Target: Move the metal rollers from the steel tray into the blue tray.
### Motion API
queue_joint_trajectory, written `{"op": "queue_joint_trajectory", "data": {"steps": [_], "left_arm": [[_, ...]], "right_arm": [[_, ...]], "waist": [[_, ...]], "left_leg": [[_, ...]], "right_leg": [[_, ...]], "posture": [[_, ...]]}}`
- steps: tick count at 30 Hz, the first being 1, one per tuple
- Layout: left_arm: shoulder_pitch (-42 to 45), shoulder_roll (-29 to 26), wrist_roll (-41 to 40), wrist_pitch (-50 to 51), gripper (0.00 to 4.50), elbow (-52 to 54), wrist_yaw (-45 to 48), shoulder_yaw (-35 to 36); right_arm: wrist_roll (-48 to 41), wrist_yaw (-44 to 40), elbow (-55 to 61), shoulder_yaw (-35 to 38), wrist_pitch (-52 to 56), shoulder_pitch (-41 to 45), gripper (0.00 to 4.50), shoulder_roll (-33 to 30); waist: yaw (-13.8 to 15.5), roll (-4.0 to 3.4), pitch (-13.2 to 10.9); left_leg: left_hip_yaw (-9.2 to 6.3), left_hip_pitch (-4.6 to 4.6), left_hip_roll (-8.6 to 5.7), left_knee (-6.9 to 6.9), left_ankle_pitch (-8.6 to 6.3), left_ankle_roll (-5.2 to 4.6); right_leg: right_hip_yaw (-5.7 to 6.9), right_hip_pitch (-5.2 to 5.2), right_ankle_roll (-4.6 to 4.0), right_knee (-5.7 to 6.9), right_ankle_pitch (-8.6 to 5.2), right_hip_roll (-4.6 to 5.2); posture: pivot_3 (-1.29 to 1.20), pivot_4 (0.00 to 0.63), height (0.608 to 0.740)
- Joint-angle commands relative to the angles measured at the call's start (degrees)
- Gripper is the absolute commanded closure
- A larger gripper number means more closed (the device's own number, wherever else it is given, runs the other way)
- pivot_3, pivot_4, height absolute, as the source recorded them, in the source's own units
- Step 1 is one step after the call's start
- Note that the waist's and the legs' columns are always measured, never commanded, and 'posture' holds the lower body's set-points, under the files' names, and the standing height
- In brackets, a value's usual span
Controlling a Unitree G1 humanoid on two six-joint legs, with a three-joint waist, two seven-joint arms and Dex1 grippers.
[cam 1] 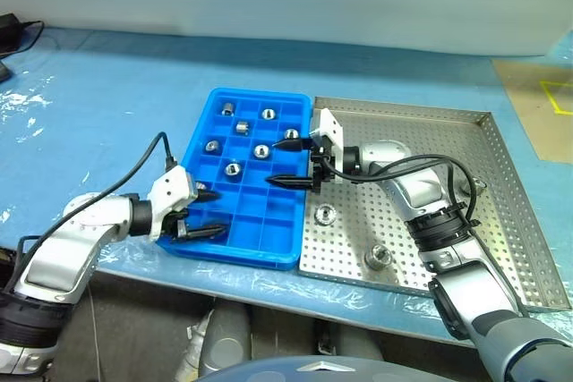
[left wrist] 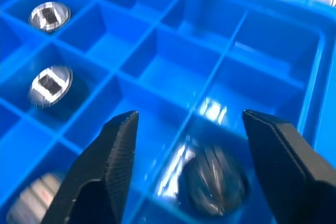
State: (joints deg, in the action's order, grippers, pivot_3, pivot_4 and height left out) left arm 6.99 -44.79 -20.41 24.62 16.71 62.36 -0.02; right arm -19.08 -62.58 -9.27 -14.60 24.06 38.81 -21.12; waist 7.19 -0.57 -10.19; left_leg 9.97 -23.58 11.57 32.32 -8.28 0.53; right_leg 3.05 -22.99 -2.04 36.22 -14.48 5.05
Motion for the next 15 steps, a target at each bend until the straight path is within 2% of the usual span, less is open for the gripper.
{"op": "queue_joint_trajectory", "data": {"steps": [1, 8, 11, 15], "left_arm": [[0.83, 0.15, -0.33, -0.22, 1.33, 1.92, -0.93, -0.20], [8.73, 2.98, -7.03, 4.72, 1.33, 2.05, -2.81, 2.25], [12.26, 3.79, -8.96, 5.94, 1.33, 0.64, -2.10, 1.53], [15.27, 5.55, -7.66, 3.77, 1.33, -2.89, 0.66, -2.83]], "right_arm": [[-0.35, 0.22, 2.91, 1.44, -0.65, -0.55, 0.00, -0.31], [-2.11, -0.45, 6.79, 3.47, 2.68, -2.45, 0.00, -4.04], [-3.83, -1.72, 10.94, 4.62, 6.09, -4.93, 0.00, -7.93], [-5.73, -3.98, 18.81, 6.56, 10.71, -13.19, 0.00, -16.74]], "waist": [[-0.13, 0.00, 0.00], [0.12, 0.00, 0.00], [0.07, 0.01, 0.00], [-0.11, 0.01, 0.03]], "left_leg": [[0.00, 0.03, 0.00, 0.00, 0.00, 0.00], [0.04, 0.18, 0.04, 0.02, 0.05, 0.08], [0.07, 0.22, 0.02, 0.11, 0.07, 0.11], [0.07, 0.31, 0.02, 0.12, 0.07, 0.10]], "right_leg": [[-0.02, 0.00, -0.01, 0.04, 0.00, 0.00], [-0.03, -0.04, -0.16, 0.46, -0.10, -0.02], [-0.05, 0.07, -0.15, 0.50, -0.09, -0.01], [-0.16, 0.13, -0.14, 0.46, -0.10, -0.01]], "posture": [[0.16, 0.150, 0.740], [0.11, 0.150, 0.740], [0.07, 0.150, 0.740], [0.00, 0.150, 0.740]]}}
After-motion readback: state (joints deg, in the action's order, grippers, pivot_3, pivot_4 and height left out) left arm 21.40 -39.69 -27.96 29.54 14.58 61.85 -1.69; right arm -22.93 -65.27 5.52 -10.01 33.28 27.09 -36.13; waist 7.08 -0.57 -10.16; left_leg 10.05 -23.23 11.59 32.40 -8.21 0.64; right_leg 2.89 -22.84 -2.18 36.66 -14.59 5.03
